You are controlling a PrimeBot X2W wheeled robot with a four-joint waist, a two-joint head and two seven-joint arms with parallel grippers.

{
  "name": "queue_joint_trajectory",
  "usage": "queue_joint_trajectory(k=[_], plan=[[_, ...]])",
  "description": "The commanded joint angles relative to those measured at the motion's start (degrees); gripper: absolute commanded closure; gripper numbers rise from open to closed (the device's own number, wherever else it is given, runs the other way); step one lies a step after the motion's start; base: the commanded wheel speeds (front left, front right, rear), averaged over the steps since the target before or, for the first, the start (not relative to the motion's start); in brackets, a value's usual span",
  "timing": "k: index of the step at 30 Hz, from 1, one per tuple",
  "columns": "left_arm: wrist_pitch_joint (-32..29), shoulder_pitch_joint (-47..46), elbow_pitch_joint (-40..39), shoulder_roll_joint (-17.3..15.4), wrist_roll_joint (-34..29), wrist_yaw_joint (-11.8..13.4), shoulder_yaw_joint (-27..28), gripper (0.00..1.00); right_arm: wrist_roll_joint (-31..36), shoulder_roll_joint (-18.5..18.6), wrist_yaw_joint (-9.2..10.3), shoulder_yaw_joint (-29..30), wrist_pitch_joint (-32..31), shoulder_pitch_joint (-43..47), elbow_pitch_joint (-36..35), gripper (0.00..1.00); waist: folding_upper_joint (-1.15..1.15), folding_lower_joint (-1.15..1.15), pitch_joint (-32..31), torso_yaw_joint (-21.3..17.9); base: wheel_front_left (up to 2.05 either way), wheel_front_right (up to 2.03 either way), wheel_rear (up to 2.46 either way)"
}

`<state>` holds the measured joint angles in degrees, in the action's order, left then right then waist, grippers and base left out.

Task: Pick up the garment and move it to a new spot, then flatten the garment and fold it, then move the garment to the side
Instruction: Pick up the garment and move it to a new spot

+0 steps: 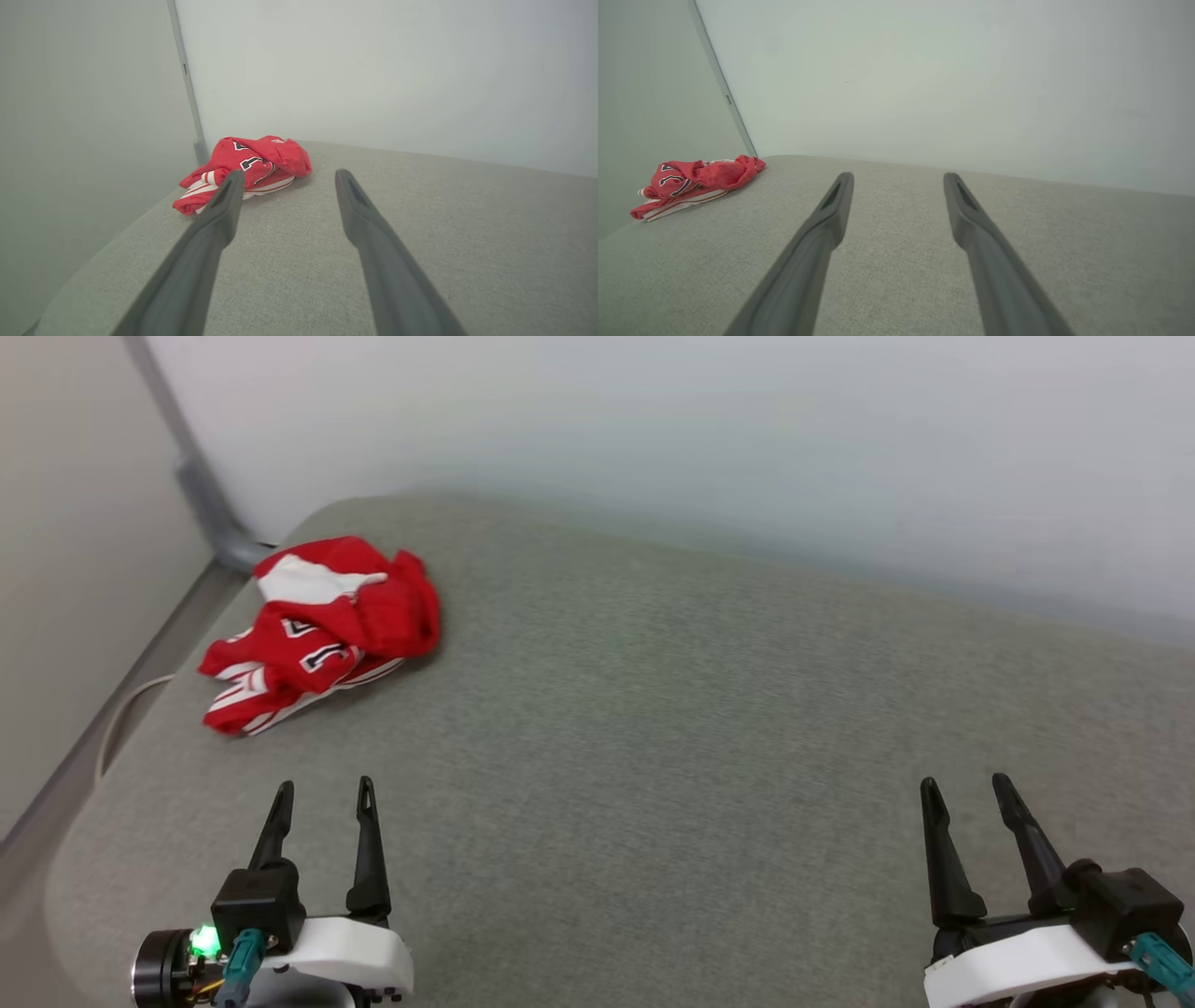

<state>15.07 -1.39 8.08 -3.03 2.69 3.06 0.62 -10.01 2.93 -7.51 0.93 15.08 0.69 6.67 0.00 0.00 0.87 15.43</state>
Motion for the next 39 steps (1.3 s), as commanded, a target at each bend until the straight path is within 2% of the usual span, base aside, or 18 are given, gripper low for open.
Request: queue_joint_trajectory(k=[1,9,16,28,31,39], plan=[[0.16,0.13,0.01,0.04,0.09,-0.12,0.32,0.0,0.52,-0.1,0.04,-0.02,0.13,0.28,-0.18,0.0,0.0,0.0,0.06,3.55,0.0,0.0,0.0],[0.16,0.02,0.06,0.12,0.53,-0.06,1.66,0.0,0.87,-0.09,0.04,-0.6,0.13,-0.2,-0.32,0.0,0.0,0.0,0.42,9.59,0.0,0.0,0.0],[0.16,0.51,0.02,0.16,1.21,0.45,2.26,0.0,1.22,-0.09,0.04,-0.72,0.13,0.14,-0.21,0.0,0.0,0.0,0.44,13.01,0.0,0.0,0.0],[0.16,-0.02,0.16,0.16,2.15,0.69,2.96,0.0,2.02,-0.1,0.04,-1.44,0.13,-0.9,-0.18,0.0,0.0,0.0,1.14,14.21,0.0,0.0,0.0],[0.16,-2.0,0.49,0.17,2.68,-0.23,3.46,0.0,2.74,-0.09,0.04,-1.28,0.13,-1.32,-0.59,0.0,0.0,0.0,2.42,13.69,0.0,0.0,0.0],[0.16,-14.23,2.76,-1.19,4.76,-5.84,8.88,0.0,6.83,-0.1,0.04,-0.95,0.13,-4.59,-2.47,0.0,0.0,0.0,8.64,11.56,0.0,0.0,0.0]])
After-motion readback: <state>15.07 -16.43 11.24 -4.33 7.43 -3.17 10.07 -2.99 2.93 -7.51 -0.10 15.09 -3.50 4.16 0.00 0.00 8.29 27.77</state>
